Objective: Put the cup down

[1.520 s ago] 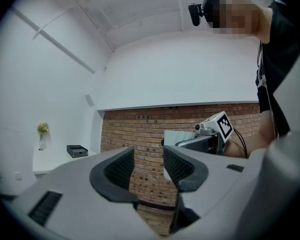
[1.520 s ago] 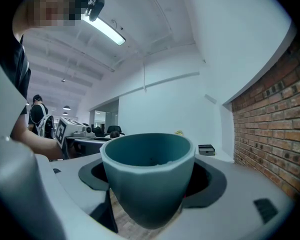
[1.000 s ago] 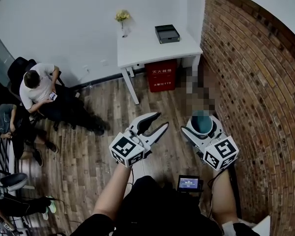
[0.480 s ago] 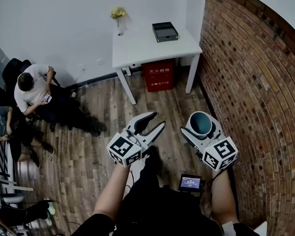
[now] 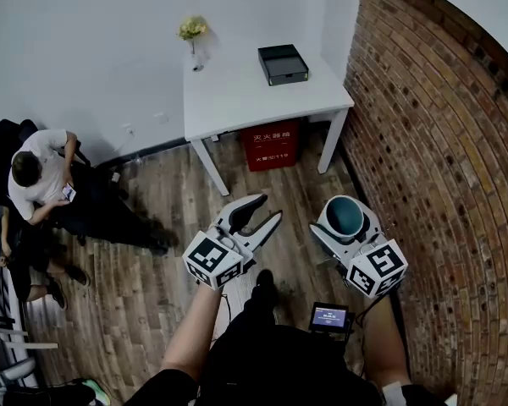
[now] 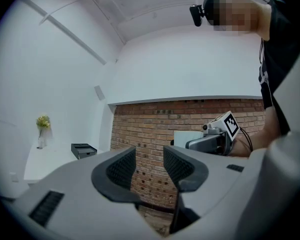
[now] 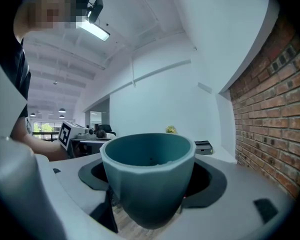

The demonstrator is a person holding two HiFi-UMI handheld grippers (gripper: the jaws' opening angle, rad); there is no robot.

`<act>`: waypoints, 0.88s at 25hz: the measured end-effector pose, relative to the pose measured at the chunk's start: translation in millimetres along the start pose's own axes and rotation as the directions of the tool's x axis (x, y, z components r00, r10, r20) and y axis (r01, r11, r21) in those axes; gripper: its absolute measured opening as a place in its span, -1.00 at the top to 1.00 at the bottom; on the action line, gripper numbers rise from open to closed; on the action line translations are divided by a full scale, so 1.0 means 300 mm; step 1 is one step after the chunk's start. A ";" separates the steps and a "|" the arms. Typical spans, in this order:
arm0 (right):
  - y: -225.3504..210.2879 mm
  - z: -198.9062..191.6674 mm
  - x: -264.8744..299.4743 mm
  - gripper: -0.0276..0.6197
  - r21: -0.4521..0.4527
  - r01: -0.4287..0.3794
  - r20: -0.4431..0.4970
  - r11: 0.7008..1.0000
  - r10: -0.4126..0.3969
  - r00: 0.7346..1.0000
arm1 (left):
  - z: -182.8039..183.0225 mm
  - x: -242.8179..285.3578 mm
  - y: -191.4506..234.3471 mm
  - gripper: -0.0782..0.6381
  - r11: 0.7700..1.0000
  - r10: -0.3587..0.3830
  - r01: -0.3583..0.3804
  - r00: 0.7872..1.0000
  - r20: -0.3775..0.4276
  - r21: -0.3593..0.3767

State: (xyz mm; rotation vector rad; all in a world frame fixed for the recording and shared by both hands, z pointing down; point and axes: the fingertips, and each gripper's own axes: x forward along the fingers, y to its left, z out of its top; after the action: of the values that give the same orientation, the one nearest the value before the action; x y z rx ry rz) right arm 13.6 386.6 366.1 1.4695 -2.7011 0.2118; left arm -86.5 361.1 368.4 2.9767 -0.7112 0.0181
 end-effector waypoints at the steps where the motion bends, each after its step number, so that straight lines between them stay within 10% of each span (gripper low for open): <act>1: -0.019 0.011 0.048 -0.32 0.001 0.004 -0.002 1.000 -0.004 1.000 | 0.007 0.016 0.052 0.28 1.000 -0.003 0.003 1.000 -0.001 0.003; 22: -0.372 0.125 0.654 -0.32 0.017 0.056 -0.010 0.998 -0.056 0.998 | 0.063 0.333 0.693 0.29 0.998 -0.061 0.061 0.998 -0.006 0.010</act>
State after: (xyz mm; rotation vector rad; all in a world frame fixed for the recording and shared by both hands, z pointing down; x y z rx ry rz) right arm 0.9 158.1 362.2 1.5429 -2.6535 0.2389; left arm -91.4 129.8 368.5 3.0052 -0.6208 0.0263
